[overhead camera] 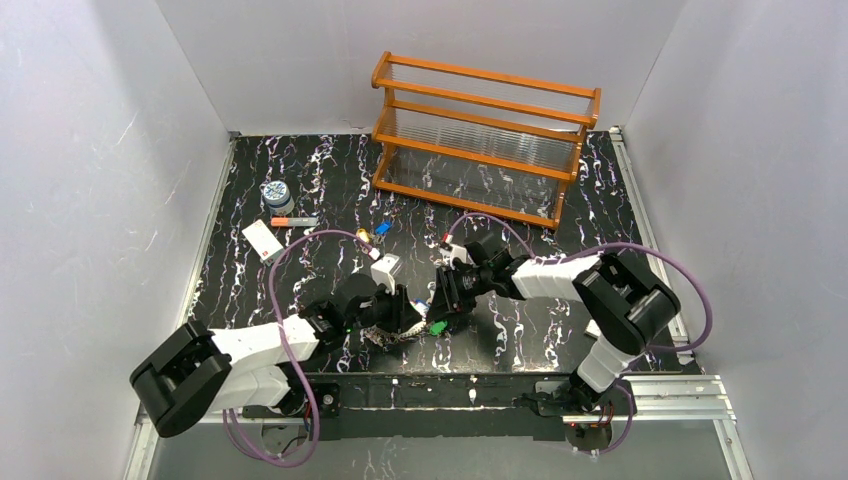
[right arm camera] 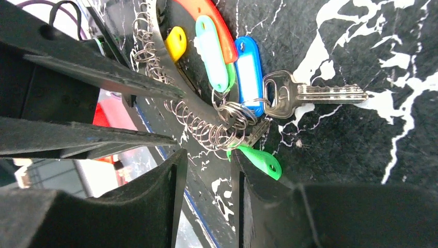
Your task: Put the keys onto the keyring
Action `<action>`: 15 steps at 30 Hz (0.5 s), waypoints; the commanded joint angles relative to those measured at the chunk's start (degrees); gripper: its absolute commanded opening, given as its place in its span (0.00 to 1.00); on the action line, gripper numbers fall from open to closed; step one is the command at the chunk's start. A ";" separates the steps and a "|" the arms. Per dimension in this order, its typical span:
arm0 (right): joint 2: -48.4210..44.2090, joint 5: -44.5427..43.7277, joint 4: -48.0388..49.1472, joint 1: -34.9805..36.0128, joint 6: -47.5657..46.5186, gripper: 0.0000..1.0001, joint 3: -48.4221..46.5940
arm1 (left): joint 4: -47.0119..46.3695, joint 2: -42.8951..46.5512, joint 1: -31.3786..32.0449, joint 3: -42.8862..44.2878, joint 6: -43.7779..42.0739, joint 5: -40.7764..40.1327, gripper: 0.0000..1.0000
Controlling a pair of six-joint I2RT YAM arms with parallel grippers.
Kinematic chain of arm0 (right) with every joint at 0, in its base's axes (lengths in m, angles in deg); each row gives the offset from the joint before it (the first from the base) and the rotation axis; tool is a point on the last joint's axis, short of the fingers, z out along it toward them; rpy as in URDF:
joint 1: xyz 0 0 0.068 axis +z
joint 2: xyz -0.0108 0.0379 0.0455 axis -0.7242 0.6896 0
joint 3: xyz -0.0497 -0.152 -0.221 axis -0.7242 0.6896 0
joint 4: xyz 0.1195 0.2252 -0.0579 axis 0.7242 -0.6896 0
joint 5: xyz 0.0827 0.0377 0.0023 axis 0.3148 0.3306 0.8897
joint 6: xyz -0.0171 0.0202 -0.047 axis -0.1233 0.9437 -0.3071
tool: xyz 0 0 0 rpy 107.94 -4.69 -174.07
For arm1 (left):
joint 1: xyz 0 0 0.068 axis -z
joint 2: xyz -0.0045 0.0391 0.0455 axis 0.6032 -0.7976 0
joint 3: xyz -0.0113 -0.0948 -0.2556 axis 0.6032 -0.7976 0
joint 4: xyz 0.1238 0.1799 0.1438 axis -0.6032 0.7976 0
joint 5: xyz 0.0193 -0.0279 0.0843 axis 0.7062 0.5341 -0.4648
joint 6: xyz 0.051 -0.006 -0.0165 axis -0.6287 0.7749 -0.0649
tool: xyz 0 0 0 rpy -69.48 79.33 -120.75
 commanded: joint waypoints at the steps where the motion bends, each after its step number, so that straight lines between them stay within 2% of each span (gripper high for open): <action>1: 3.53 4.54 8.02 -0.15 8.41 0.43 1.54 | 5.79 3.59 0.18 1.54 -3.79 -3.34 0.33; 3: 4.89 4.68 8.38 -0.22 9.26 0.39 1.05 | 6.51 4.79 0.18 1.45 -4.28 -4.32 0.34; 15: 5.25 4.08 8.12 -0.20 8.26 0.32 -2.76 | 7.38 8.09 0.18 0.21 -5.74 -5.86 0.35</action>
